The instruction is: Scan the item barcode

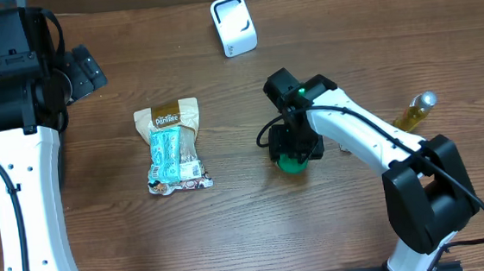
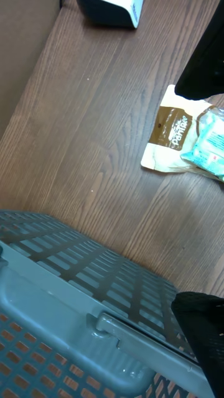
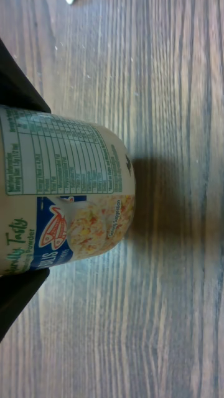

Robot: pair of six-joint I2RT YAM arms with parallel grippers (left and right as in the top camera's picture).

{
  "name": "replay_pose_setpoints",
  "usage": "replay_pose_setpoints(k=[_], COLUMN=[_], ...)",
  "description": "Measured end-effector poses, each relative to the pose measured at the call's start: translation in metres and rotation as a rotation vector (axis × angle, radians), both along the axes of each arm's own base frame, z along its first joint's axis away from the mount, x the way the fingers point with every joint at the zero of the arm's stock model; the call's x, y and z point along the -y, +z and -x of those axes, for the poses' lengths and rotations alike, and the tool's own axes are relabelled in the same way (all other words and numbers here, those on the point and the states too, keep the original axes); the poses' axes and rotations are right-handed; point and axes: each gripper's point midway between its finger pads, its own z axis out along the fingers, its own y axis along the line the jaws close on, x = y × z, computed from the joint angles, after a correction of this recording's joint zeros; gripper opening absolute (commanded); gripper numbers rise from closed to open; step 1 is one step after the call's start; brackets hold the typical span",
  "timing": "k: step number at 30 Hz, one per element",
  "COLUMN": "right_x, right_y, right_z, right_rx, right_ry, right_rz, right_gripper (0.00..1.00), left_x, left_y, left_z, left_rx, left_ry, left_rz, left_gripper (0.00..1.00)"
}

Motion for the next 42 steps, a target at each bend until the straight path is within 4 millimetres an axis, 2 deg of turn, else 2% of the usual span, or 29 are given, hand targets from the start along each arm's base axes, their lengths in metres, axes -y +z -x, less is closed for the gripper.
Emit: replay_pose_setpoints(k=[3, 5, 6, 8, 9, 10, 23, 25, 30, 35, 39, 42], right_x=[0.002, 0.001, 0.001, 0.001, 0.001, 0.0, -0.003, -0.004, 0.004, 0.003, 0.006, 0.007], right_y=[-0.003, -0.003, -0.003, -0.003, -0.003, -0.003, -0.003, -0.002, -0.003, -0.009, -0.02, -0.023], right_z=[0.0, -0.001, -0.001, -0.001, -0.002, -0.003, -0.029, -0.032, -0.019, -0.022, -0.017, -0.017], right_rx=[0.002, 0.007, 0.006, 0.009, 0.012, 0.019, 0.131, 0.144, 0.094, 0.114, 0.108, 0.109], right_ry=[-0.001, -0.001, -0.002, -0.001, -0.002, 0.0, -0.006, 0.004, 0.018, 0.021, 0.021, 0.016], right_rz=[0.007, 0.005, 0.005, 0.007, 0.006, 0.002, 0.005, 0.0, 0.036, 0.028, 0.032, 0.036], right_gripper=[0.66, 0.75, 0.82, 0.89, 0.99, 1.0, 1.0, 0.96, 0.94, 0.91, 0.82, 0.81], left_x=[0.0, 0.0, 0.0, 0.0, 0.0, 0.0, 0.0, 0.0, 0.0, 0.0, 0.0, 0.0], left_y=[0.0, 0.0, 0.0, 0.0, 0.0, 0.0, 0.0, 0.0, 0.0, 0.0, 0.0, 0.0], left_z=[0.0, 0.0, 0.0, 0.0, 0.0, 0.0, 0.0, 0.0, 0.0, 0.0, 0.0, 0.0], left_rx=[0.0, 0.0, 0.0, 0.0, 0.0, 0.0, 0.0, 0.0, 0.0, 0.0, 0.0, 0.0], left_ry=[0.0, 0.0, 0.0, 0.0, 0.0, 0.0, 0.0, 0.0, 0.0, 0.0, 0.0, 0.0], left_rz=[0.0, 0.0, 0.0, 0.0, 0.0, 0.0, 0.0, 0.0, 0.0, 0.0, 0.0, 0.0], left_gripper=[0.99, 0.99, 1.0, 1.0, 1.0, 1.0, 1.0, 1.0, 0.99, 1.0, 0.99, 1.0])
